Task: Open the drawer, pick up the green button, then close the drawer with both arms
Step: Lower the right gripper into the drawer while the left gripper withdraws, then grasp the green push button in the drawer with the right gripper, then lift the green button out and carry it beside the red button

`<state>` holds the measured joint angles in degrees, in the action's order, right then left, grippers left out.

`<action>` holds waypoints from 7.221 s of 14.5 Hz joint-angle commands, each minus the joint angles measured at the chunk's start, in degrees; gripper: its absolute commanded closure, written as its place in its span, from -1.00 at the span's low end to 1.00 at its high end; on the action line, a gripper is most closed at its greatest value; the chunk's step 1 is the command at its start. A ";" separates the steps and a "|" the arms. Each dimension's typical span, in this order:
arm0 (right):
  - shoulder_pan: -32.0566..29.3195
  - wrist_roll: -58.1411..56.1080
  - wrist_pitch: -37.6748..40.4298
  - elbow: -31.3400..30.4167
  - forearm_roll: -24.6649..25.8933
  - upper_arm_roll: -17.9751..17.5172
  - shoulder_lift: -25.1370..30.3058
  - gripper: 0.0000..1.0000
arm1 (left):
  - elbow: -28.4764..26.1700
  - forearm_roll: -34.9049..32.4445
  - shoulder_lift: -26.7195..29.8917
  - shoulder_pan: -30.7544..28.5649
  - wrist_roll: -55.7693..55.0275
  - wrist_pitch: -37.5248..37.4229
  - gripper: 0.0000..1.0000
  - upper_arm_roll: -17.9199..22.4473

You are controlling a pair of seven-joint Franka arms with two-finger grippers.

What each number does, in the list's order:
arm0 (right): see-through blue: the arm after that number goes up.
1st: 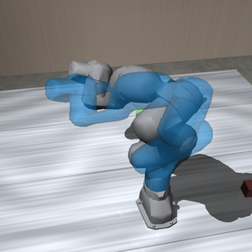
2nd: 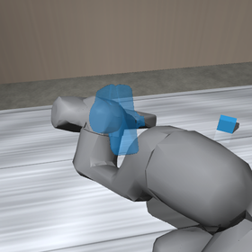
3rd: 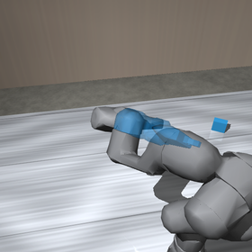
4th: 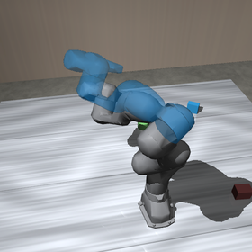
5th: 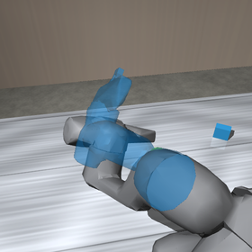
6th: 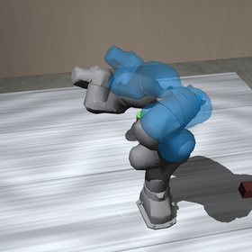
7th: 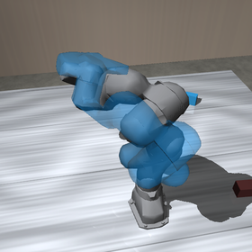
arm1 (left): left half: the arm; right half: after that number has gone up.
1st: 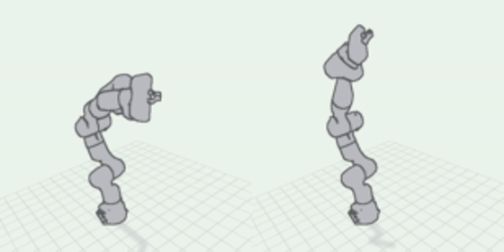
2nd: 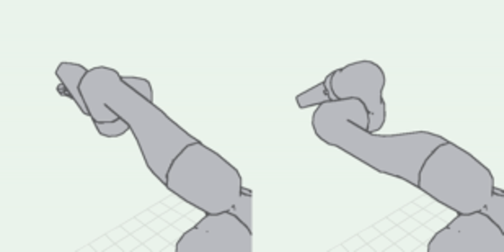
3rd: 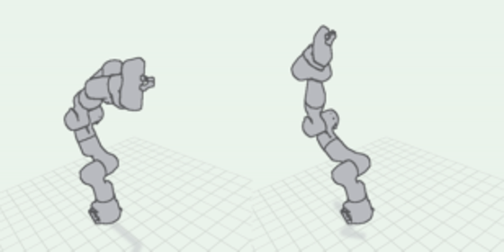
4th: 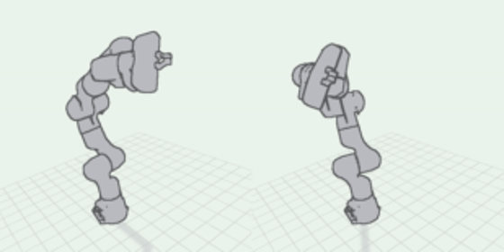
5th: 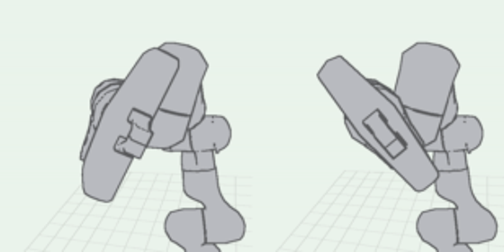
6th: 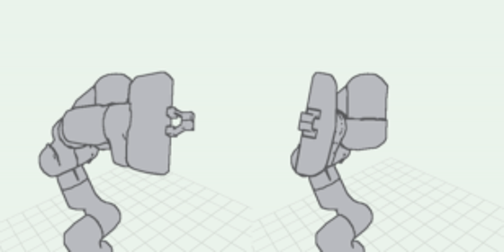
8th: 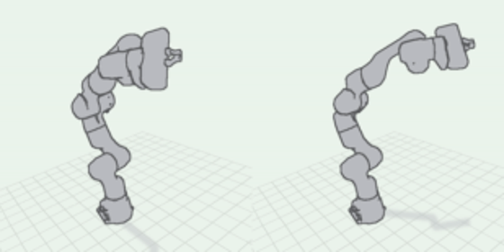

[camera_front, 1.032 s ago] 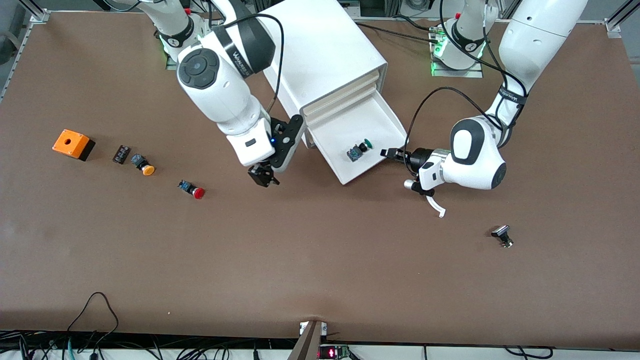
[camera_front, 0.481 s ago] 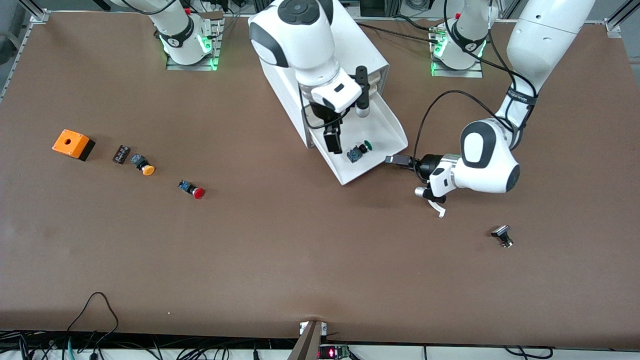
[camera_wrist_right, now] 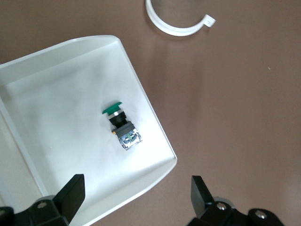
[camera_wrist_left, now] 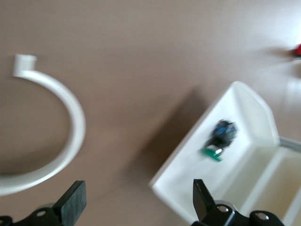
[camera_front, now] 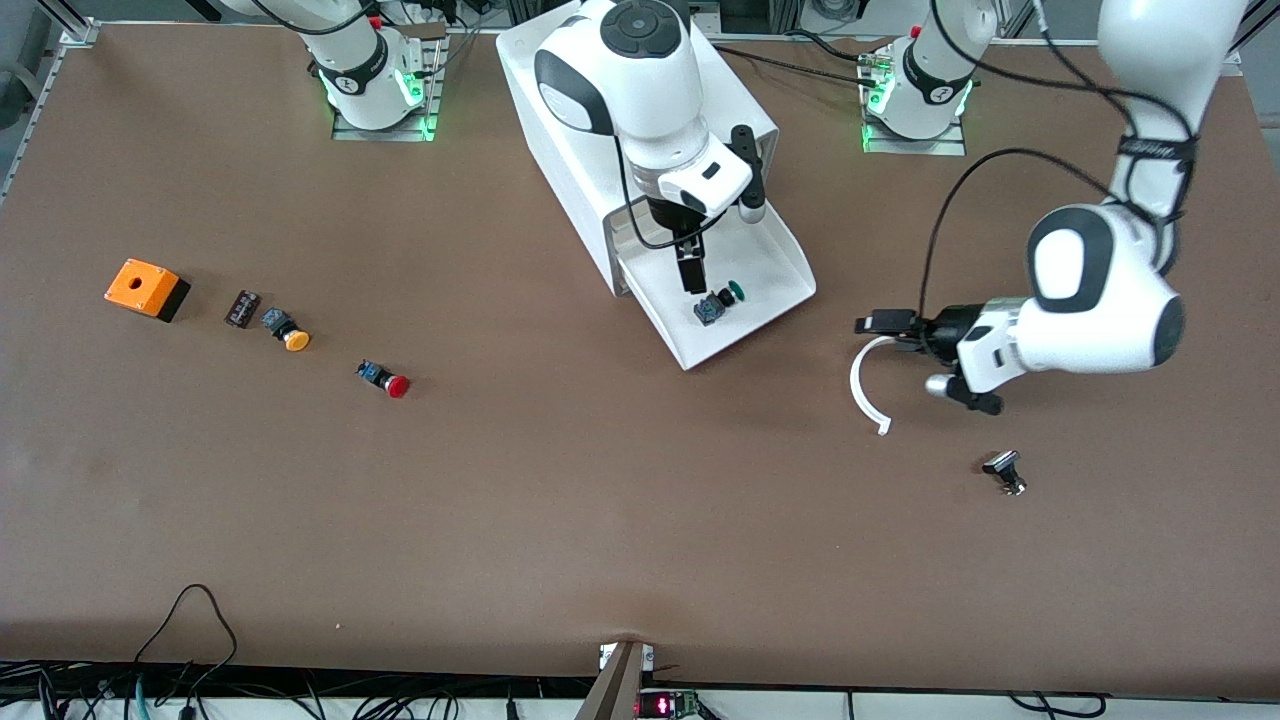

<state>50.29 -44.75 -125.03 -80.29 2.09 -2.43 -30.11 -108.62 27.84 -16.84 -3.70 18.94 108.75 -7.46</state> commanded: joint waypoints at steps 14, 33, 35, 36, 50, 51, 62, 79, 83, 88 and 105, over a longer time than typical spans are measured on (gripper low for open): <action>0.34 -7.45 13.78 20.96 -2.79 -1.70 -17.34 -1.00 | 5.87 -27.03 19.57 -2.28 -14.53 -10.66 -1.00 3.07; -0.10 -14.93 8.94 20.53 -0.60 -1.35 -23.06 -1.00 | 12.64 -28.98 16.14 -5.97 -19.47 -11.99 -1.00 2.28; -0.10 -15.01 7.36 20.53 -0.60 -1.18 -23.41 -1.00 | 12.73 -28.98 16.05 -5.79 -19.47 -11.90 -1.00 2.28; -0.10 -14.93 6.30 20.53 -0.60 -1.18 -23.85 -1.00 | 12.73 -28.89 16.05 -5.79 -19.56 -11.90 -1.00 2.28; 0.16 -14.84 4.89 19.82 0.80 -1.26 -24.65 0.07 | 12.73 -28.89 15.96 -6.14 -20.09 -11.90 -1.00 2.37; 0.25 -14.75 4.97 19.82 1.07 -1.26 -24.65 0.13 | 12.73 -28.89 15.96 -6.14 -20.17 -11.90 -1.00 2.37; 2.10 -0.42 5.94 20.53 1.16 -0.47 -22.37 0.37 | 12.73 -28.89 15.96 -6.14 -20.17 -11.90 -1.00 2.37; 0.09 36.54 9.37 22.64 -0.76 10.16 -12.96 0.37 | 12.73 -28.80 15.96 -6.14 -20.17 -11.90 -1.00 2.37; -6.32 42.71 15.51 22.29 -7.09 10.51 -11.20 0.38 | 12.73 -28.89 15.96 -6.14 -20.17 -11.90 -1.00 2.37; -10.38 59.05 14.73 19.04 -7.54 10.60 -11.29 0.38 | 12.64 -28.89 16.05 -6.14 -20.17 -12.25 -1.00 2.37; -17.85 57.25 19.21 1.91 -7.01 10.60 -4.97 0.37 | 13.17 -28.71 16.13 -5.79 -19.99 -12.69 -1.00 1.58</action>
<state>33.96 15.66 -105.72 -71.46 -4.94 8.71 -40.23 -97.06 0.11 0.05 -9.45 -0.82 97.58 -5.70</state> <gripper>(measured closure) 0.577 0.000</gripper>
